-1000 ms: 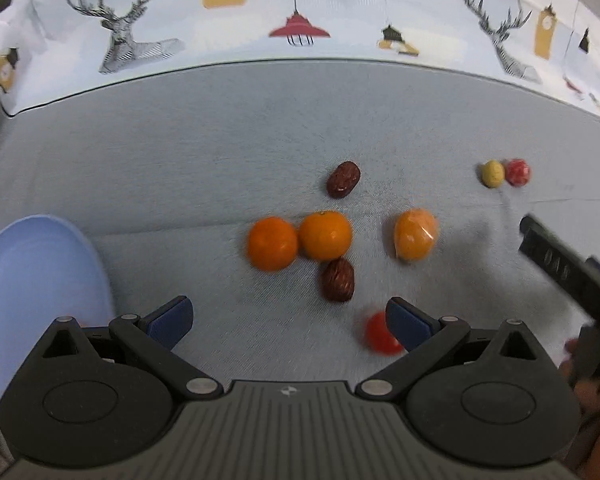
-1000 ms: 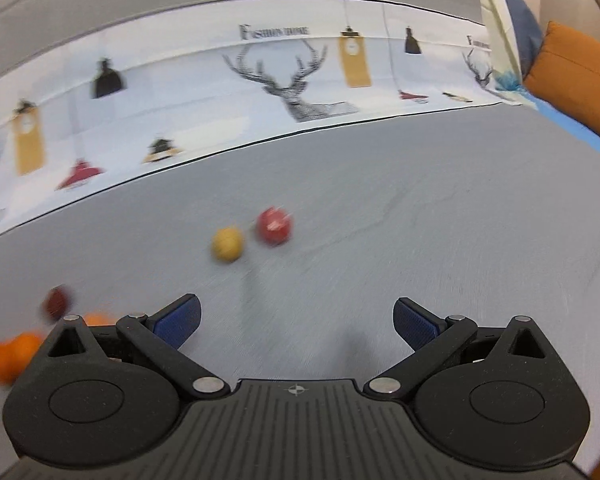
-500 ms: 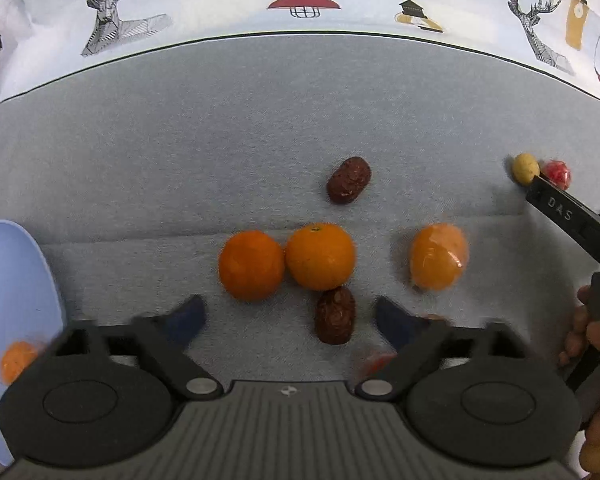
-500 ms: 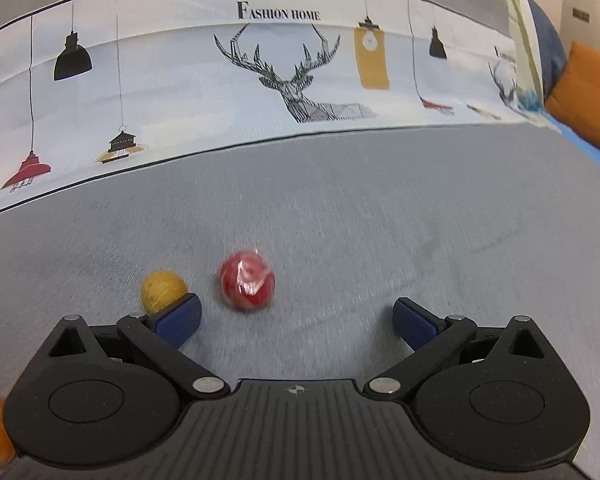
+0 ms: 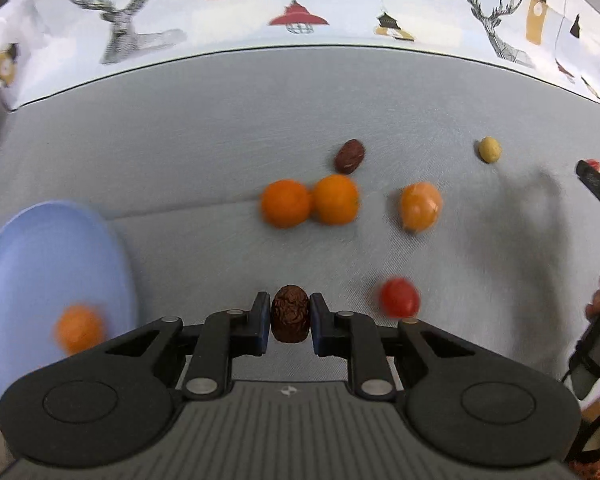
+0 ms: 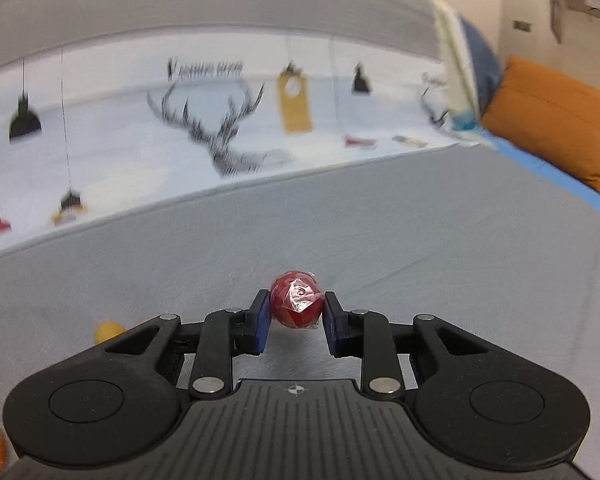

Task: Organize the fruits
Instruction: 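Carry the date and red fruit to the blue plate and release both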

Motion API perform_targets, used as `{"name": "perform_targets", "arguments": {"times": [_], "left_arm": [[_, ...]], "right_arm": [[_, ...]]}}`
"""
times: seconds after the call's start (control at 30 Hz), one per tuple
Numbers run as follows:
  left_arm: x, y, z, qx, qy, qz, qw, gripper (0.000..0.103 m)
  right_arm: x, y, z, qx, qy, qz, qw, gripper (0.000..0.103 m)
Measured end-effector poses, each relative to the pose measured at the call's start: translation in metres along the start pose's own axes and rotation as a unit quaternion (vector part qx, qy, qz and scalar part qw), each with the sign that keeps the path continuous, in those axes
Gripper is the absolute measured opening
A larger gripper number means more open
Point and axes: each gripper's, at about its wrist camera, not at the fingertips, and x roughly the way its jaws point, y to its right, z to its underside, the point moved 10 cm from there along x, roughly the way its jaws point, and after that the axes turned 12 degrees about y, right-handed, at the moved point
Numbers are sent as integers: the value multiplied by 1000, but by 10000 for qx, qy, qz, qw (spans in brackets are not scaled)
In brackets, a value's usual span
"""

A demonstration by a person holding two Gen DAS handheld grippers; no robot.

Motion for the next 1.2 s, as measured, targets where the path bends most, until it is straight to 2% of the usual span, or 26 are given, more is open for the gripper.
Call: {"name": "perform_targets", "arguments": {"times": [0.17,0.33,0.53,0.73,0.93,1.2], "left_arm": [[-55,-33,22,-96,18,-5,10000,22],[-115,-72,36,-201,295,-139,9993,22],[-176,-118,62,-368,612,-380,9967,22],[-213,-151,97,-478,791,-468,9946,22],[-228,-170,124,-707,889,-470,9924,22],[-238,-182,125,-900,1142,-367,9887,22]], "right_arm": [[-84,-3,-14,102,45,-548,9984,29],[-176,-37,-20,6,-142,-1609,9869,29],[-283,-93,-17,-164,-445,-2911,9555,29],[-373,-140,-5,-491,-660,-3820,9205,29],[-431,-170,9,-1097,-645,-4321,8928,29],[-445,-175,6,-1386,-541,-4260,8924,29]]}}
